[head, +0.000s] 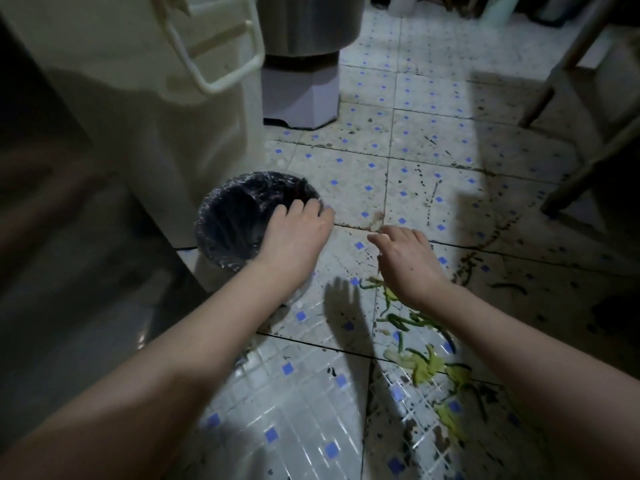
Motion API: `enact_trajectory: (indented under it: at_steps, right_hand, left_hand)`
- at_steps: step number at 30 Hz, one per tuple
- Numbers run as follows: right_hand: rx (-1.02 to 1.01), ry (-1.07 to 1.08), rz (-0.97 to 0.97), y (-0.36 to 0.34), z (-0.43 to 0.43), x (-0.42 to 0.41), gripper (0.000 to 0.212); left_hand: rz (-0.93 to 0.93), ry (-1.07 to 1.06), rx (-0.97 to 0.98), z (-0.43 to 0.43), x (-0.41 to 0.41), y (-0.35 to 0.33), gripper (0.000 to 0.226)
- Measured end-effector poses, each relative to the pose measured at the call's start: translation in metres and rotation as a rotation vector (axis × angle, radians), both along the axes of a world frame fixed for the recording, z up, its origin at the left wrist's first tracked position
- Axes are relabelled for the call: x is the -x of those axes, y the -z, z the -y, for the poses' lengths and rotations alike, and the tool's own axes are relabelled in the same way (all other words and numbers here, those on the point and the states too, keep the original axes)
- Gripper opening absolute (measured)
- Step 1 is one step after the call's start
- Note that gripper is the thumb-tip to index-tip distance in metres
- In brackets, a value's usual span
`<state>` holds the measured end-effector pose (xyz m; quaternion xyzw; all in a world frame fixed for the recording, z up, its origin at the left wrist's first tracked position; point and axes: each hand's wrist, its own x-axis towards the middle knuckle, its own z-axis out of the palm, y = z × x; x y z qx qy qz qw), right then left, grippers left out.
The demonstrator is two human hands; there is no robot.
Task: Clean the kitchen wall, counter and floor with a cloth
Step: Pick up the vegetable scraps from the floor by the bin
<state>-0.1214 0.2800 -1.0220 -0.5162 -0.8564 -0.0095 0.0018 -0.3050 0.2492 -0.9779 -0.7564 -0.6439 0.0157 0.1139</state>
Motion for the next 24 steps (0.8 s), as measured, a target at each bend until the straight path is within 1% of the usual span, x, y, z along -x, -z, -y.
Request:
enact_trajectory:
  at_steps: [6, 10, 13, 17, 24]
  right_hand:
    - [0.101, 0.12, 0.021, 0.024, 0.008, -0.049, 0.048]
    - [0.148, 0.182, 0.031, 0.039, 0.01, -0.075, 0.047]
    - [0.176, 0.202, 0.031, 0.052, 0.009, -0.09, 0.047]
    - [0.225, 0.223, 0.033, 0.071, 0.004, -0.104, 0.049]
    - [0.289, 0.268, -0.024, 0.103, -0.002, -0.118, 0.047]
  left_hand:
    - [0.01, 0.097, 0.078, -0.009, -0.036, 0.033, 0.046]
    - [0.01, 0.136, 0.174, -0.014, -0.052, 0.059, 0.05]
    - [0.001, 0.162, 0.239, -0.017, -0.064, 0.077, 0.055]
    - [0.008, 0.19, 0.288, -0.024, -0.077, 0.101, 0.056]
    - [0.019, 0.22, 0.376, -0.043, -0.1, 0.146, 0.062]
